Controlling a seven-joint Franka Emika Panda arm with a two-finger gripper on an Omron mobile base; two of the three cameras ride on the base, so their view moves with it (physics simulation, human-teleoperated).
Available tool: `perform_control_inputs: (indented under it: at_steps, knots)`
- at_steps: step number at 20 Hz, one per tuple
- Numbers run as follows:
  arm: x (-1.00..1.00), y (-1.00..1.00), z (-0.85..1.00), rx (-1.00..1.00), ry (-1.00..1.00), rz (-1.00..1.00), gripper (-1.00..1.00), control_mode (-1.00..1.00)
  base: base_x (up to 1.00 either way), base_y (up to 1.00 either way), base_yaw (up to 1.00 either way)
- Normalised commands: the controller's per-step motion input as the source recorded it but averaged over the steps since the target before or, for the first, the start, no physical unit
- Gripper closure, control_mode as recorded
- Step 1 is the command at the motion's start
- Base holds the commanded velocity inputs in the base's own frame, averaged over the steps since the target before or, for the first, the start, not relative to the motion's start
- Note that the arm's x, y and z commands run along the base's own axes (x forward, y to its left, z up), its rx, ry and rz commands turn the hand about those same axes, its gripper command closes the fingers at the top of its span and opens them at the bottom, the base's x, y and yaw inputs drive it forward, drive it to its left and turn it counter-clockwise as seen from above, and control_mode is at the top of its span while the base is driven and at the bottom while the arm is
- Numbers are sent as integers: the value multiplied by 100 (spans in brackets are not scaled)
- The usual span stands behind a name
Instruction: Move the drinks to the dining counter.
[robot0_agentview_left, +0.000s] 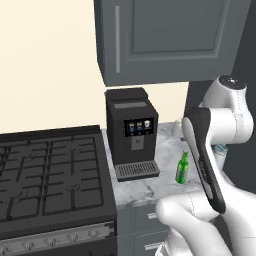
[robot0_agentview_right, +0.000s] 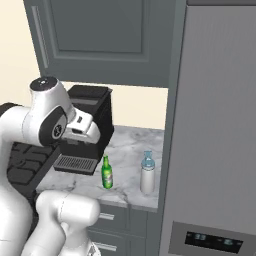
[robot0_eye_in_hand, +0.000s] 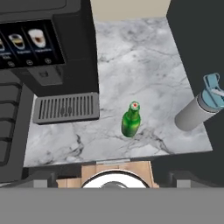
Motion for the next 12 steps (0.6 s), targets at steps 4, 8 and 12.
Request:
perform_control_inputs:
  at_steps: [4, 8, 12]
  knots:
    - [-10, -1, -29, 0, 0, -1, -100, -100, 0, 0, 0]
    - [0, 0, -26, 0, 0, 0, -100, -100, 0, 0, 0]
    - [0, 0, -22, 0, 0, 0, -100, -100, 0, 0, 0]
